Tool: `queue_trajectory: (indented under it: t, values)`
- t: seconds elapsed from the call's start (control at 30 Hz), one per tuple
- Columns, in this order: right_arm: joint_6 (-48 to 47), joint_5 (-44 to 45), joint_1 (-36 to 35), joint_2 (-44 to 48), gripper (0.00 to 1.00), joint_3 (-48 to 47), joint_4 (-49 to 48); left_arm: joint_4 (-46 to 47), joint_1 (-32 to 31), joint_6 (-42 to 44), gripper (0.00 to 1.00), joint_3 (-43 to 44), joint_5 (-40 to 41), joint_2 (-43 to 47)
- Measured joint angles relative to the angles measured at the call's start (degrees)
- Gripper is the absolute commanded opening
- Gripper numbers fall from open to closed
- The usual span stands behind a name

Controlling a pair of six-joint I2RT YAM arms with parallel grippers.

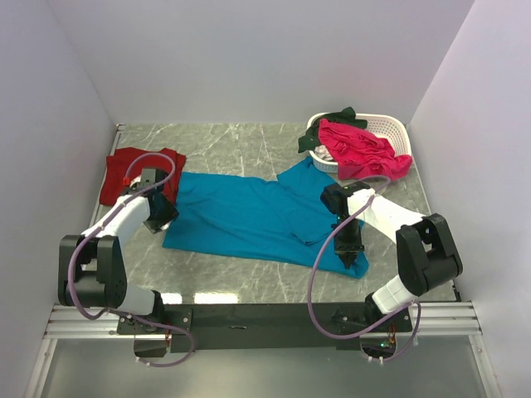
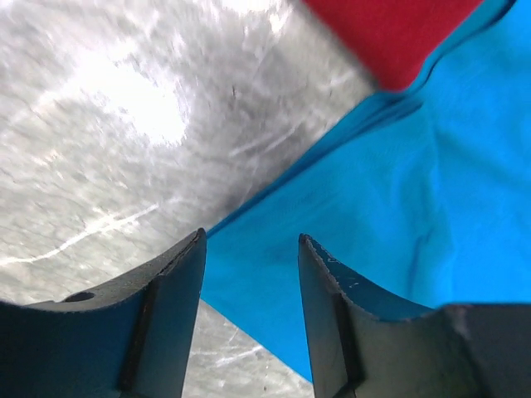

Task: Fold and stack the t-shirts
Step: Fold the tshirt

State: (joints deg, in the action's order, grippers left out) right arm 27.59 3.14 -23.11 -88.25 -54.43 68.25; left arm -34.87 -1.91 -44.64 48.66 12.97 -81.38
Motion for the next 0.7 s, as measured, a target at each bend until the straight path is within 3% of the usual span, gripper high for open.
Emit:
queue_trajectory:
  t: [0.3, 0.7]
  values:
    - [-0.02, -0.17, 0.0, 0.0, 0.0, 0.09, -0.13, 0.39, 0.07, 1.2, 0.47, 0.96, 1.9, -3.87]
    - [0.0, -0.61, 0.0, -0.09, 0.0, 0.13, -0.31, 2.4, 0.07, 2.05, 0.45, -0.55, 1.36, -4.83]
